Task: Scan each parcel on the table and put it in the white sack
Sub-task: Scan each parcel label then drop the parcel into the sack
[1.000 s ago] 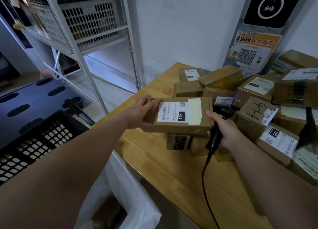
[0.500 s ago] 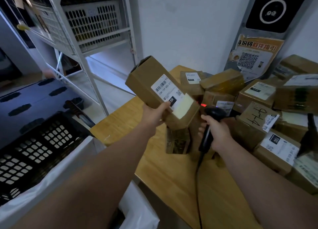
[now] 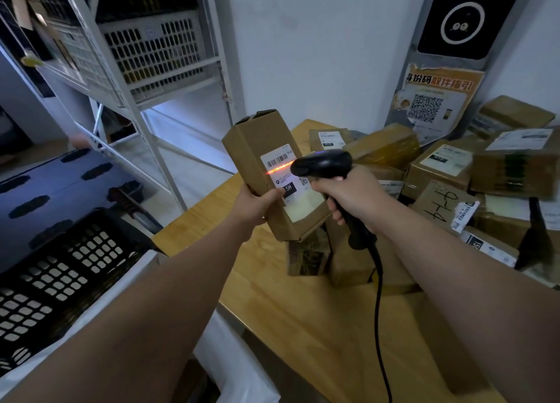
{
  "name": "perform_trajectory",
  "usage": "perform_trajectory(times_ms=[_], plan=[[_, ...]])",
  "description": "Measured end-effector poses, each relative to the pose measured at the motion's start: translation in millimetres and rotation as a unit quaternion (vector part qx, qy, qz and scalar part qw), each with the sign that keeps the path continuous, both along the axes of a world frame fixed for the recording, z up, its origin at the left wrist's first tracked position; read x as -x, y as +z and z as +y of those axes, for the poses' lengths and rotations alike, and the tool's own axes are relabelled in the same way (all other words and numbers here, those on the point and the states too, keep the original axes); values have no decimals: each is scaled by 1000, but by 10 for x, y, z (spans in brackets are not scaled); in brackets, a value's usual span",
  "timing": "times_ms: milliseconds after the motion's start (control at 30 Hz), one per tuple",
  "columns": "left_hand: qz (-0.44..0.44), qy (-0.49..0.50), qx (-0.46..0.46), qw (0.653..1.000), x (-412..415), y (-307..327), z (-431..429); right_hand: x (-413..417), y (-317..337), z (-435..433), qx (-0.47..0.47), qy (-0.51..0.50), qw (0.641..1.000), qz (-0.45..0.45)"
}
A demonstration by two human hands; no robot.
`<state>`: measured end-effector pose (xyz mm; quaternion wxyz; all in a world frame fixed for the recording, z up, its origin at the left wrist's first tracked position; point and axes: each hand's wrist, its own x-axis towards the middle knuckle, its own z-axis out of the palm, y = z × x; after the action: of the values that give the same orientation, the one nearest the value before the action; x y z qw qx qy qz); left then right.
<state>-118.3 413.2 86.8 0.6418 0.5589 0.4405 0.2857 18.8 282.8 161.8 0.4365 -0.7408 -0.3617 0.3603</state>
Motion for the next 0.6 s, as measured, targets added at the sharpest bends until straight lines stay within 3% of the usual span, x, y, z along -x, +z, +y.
perform_trajectory(times_ms=[300, 600], plan=[[7, 5, 2, 1000, -33, -2, 9, -69, 24, 36, -19, -20, 999, -30], [23, 13, 6, 1000, -81, 20, 17, -196, 7, 26, -9, -9, 1000, 14]])
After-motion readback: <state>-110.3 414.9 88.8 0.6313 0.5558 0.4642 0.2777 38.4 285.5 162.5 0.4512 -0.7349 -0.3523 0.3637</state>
